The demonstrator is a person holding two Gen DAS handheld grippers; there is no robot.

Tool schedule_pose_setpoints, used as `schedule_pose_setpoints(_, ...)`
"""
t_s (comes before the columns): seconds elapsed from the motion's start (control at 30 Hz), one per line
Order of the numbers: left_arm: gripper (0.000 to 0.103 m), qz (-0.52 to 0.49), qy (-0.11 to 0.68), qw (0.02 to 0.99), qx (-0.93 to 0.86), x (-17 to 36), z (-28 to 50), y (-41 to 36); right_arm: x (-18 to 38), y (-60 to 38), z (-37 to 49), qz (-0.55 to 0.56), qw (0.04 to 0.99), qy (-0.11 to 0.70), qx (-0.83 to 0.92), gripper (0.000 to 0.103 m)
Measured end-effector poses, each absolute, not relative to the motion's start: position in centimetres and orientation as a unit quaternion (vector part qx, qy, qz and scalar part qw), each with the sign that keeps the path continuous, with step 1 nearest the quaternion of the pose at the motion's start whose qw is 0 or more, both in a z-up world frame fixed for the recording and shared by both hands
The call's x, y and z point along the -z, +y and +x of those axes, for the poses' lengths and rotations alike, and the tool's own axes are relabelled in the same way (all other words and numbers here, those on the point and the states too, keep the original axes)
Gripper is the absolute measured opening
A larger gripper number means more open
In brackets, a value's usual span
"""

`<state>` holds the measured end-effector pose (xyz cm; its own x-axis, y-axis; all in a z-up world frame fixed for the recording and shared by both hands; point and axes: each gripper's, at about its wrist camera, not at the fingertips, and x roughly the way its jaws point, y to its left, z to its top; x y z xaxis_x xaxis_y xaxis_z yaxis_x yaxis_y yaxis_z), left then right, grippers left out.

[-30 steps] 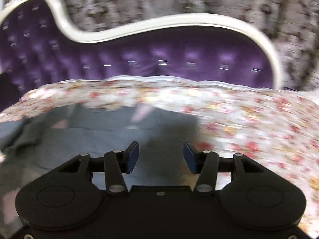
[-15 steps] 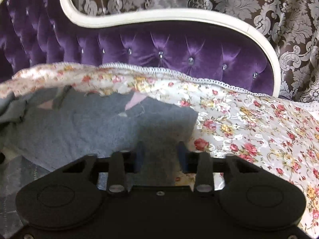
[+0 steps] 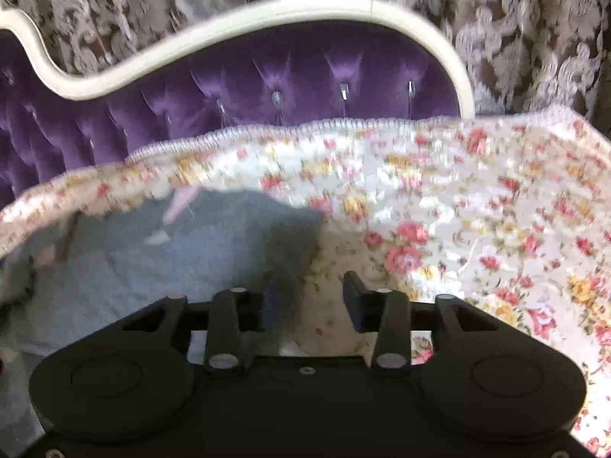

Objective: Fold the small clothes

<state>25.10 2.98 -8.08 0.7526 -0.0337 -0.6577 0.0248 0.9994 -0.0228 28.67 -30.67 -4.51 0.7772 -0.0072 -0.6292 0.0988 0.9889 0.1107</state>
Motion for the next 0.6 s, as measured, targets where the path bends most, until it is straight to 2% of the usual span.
schedule_pose_setpoints(0.07, 0.095, -0.006, 0.354, 0.935, 0.013, 7.5, 25.0, 2.9, 3.6, -29.4, 27.9, 0.059, 0.947, 0.316, 0.01, 0.052)
schedule_pose_setpoints(0.13, 0.095, -0.001, 0.349, 0.937, 0.007, 6.7, 25.0, 2.7, 2.9, -27.7, 27.5, 0.065, 0.949, 0.307, -0.014, 0.062)
schedule_pose_setpoints(0.3, 0.095, 0.032, 0.33, 0.944, 0.01, 5.0, 26.1, 1.3, 3.5, -23.9, 27.4, 0.064, 0.943, 0.324, -0.049, 0.063)
schedule_pose_setpoints(0.47, 0.094, 0.066, 0.328, 0.942, -0.002, 5.3, 28.4, -0.4, 6.5, -22.2, 27.4, 0.056, 0.935, 0.349, -0.039, 0.063)
schedule_pose_setpoints(0.6, 0.091, 0.064, 0.336, 0.94, -0.011, 6.0, 29.9, -0.6, 7.0, -21.0, 26.4, 0.013, 0.944, 0.329, -0.029, 0.067)
